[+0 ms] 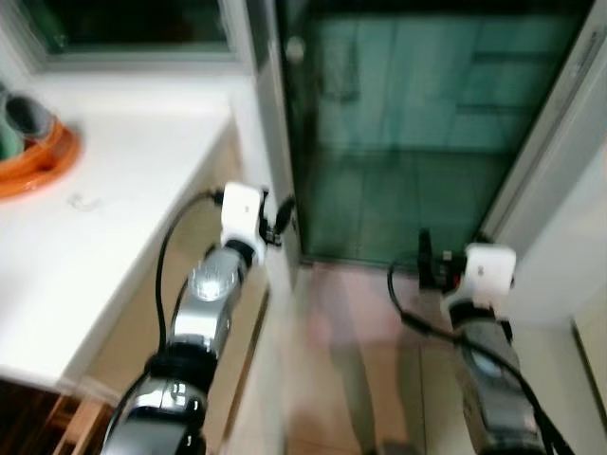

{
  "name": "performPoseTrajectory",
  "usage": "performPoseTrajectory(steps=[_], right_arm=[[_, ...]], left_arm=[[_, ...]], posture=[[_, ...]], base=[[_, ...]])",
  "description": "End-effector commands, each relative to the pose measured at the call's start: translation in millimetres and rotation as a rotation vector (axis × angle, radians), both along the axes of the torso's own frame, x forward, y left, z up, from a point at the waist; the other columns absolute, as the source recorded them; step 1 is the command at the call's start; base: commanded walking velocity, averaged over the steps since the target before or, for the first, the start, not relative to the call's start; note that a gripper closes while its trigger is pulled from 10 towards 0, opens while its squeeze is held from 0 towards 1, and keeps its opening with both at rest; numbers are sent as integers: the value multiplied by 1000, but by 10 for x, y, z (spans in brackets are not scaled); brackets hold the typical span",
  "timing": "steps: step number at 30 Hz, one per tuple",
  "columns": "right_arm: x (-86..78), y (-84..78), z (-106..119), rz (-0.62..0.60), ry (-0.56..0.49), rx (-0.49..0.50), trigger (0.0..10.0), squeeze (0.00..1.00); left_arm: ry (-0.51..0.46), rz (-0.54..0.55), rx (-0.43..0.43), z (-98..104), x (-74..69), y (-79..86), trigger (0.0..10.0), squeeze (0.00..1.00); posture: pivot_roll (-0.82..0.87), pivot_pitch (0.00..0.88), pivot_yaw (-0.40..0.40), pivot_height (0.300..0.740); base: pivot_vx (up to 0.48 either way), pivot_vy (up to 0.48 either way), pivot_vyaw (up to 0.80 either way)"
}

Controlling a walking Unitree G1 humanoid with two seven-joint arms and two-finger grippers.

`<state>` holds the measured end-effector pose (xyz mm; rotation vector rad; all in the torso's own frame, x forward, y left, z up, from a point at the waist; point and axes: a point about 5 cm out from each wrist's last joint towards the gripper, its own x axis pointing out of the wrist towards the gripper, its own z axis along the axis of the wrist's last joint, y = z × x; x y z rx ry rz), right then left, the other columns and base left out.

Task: Restocking fridge

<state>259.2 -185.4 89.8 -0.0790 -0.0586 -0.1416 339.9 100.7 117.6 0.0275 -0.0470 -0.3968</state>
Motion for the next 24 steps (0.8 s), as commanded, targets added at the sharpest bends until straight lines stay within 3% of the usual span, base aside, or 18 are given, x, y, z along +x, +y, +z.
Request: performPoseTrajectory(steps=[1, 7, 11, 12, 13, 14, 15, 17, 18, 19, 24], right_arm=[[-15, -29, -8, -22, 2, 3, 10000, 0], [-25, -50, -9, -30, 2, -11, 10000, 0], [-22, -45, -7, -24, -2, -7, 10000, 0], [-8, -18, -7, -7, 4, -11, 10000, 0], [-8, -18, -7, -7, 4, -11, 10000, 0], [2, 11, -3, 13, 9, -13, 10000, 0], [2, 11, -3, 13, 9, -13, 10000, 0], [27, 64, -20, 57, 31, -23, 10000, 0], [27, 64, -20, 57, 31, -23, 10000, 0], [32, 72, -27, 72, 39, -27, 10000, 0], [32, 21, -11, 107, 57, -65, 10000, 0]], left_arm=[[9, 1, 21, -19, 0, 6, 10000, 0], [32, 63, 40, -97, -25, 142, 10000, 0], [46, 98, 41, -147, -53, 216, 10000, 0], [106, 134, 89, -304, -124, 356, 10000, 0], [106, 134, 89, -304, -124, 356, 10000, 0], [212, 164, 146, -515, -221, 513, 10000, 0], [212, 164, 146, -515, -221, 513, 10000, 0], [447, 162, 287, -931, -452, 727, 10000, 0], [447, 162, 287, -931, -452, 727, 10000, 0], [518, 142, 324, -1039, -527, 753, 10000, 0], [500, 128, 226, -1056, -555, 593, 10000, 0]], posture=[[-206, 0, 86, 732], [-200, 0, 84, 728], [-199, 0, 82, 719], [-196, 0, 79, 719], [-196, 0, 79, 719], [-190, 0, 76, 719], [-190, 0, 76, 719], [-190, 0, 65, 719], [-190, 0, 65, 719], [-189, 0, 53, 719], [-191, 0, -1, 719]], base=[[0, 0, -638], [0, 0, -576], [0, 0, 0], [0, 0, 0], [0, 0, 0], [0, 0, 0], [0, 0, 0], [0, 0, 0], [0, 0, 0], [0, 0, 0], [0, 0, 0]])
